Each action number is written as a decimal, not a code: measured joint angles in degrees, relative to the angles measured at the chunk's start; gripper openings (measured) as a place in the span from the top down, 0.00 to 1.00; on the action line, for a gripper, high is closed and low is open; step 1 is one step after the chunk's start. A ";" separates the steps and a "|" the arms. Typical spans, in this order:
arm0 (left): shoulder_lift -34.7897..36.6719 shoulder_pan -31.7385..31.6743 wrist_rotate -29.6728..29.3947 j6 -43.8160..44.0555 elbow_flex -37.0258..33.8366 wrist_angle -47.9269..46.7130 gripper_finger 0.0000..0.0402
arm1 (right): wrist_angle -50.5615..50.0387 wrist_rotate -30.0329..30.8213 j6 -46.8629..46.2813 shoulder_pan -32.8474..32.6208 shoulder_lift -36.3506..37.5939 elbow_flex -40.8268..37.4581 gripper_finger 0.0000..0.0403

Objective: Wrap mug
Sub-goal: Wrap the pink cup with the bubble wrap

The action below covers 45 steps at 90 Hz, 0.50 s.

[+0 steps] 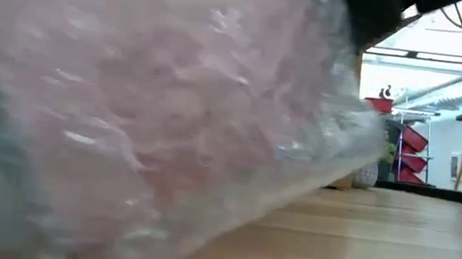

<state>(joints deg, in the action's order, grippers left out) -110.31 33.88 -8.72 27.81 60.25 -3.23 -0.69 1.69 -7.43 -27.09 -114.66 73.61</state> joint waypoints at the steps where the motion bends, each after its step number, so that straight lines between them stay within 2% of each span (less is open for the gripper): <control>1: 0.09 -0.23 -0.35 -0.42 0.00 0.03 0.86 | -1.44 0.07 0.16 -0.06 0.18 0.38 0.61; 13: 0.25 -3.58 -6.15 -6.12 0.42 0.60 0.86 | -20.67 2.89 1.23 -0.46 1.44 6.01 0.67; 18: 0.25 -5.23 -6.80 -8.62 0.92 0.84 0.86 | -28.42 3.67 1.94 -0.42 1.54 8.92 0.69; 35: -0.15 -11.14 -6.75 -15.31 1.45 7.04 0.86 | -45.08 4.32 2.99 0.50 1.61 17.19 0.72; 45: -0.80 -13.87 -1.50 -16.13 1.86 10.49 0.86 | -48.90 3.68 2.00 1.48 1.54 18.46 0.71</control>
<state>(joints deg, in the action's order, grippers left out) -111.11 20.00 -10.22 11.68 62.11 7.26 -49.59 5.36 -5.43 -25.60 -113.12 92.07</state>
